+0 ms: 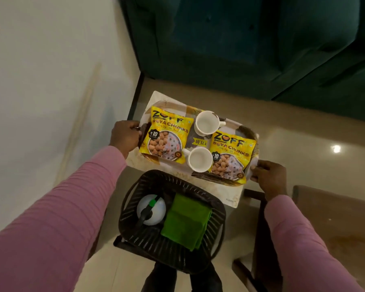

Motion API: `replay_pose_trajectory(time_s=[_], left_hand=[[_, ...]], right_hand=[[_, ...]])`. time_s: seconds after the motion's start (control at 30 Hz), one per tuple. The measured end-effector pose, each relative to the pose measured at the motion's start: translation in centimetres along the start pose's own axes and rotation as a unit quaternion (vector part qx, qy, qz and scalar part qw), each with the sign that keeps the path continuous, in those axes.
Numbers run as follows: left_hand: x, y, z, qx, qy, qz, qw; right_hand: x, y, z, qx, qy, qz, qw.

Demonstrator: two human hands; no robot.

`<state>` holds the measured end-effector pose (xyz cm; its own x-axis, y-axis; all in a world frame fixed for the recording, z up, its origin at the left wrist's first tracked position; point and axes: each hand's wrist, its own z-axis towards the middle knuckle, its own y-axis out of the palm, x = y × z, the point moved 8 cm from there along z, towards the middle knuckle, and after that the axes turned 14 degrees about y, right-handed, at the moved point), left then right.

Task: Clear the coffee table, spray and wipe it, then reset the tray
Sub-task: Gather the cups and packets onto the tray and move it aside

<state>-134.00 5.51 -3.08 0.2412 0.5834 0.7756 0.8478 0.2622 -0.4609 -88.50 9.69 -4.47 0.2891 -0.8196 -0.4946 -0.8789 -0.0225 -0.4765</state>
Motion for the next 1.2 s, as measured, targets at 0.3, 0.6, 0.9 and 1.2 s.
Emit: replay_pose_trajectory(time_s=[0.3, 0.6, 0.9, 1.2], left_hand=[[-7.5, 3.2, 1.8, 0.009, -0.061, 0.007, 0.998], [-8.0, 4.7, 2.8, 0.008, -0.062, 0.027, 0.998], [-9.0, 5.0, 3.6, 0.009, -0.061, 0.038, 0.997], [-9.4, 5.4, 4.2, -0.002, -0.042, 0.066, 0.997]], right_hand=[[5.0, 4.3, 5.0, -0.015, 0.06, -0.046, 0.997], [6.3, 4.7, 6.3, -0.01, 0.079, -0.068, 0.995], [7.9, 5.7, 7.0, -0.015, 0.112, -0.07, 0.991], [8.6, 5.9, 7.2, 0.008, 0.117, -0.083, 0.99]])
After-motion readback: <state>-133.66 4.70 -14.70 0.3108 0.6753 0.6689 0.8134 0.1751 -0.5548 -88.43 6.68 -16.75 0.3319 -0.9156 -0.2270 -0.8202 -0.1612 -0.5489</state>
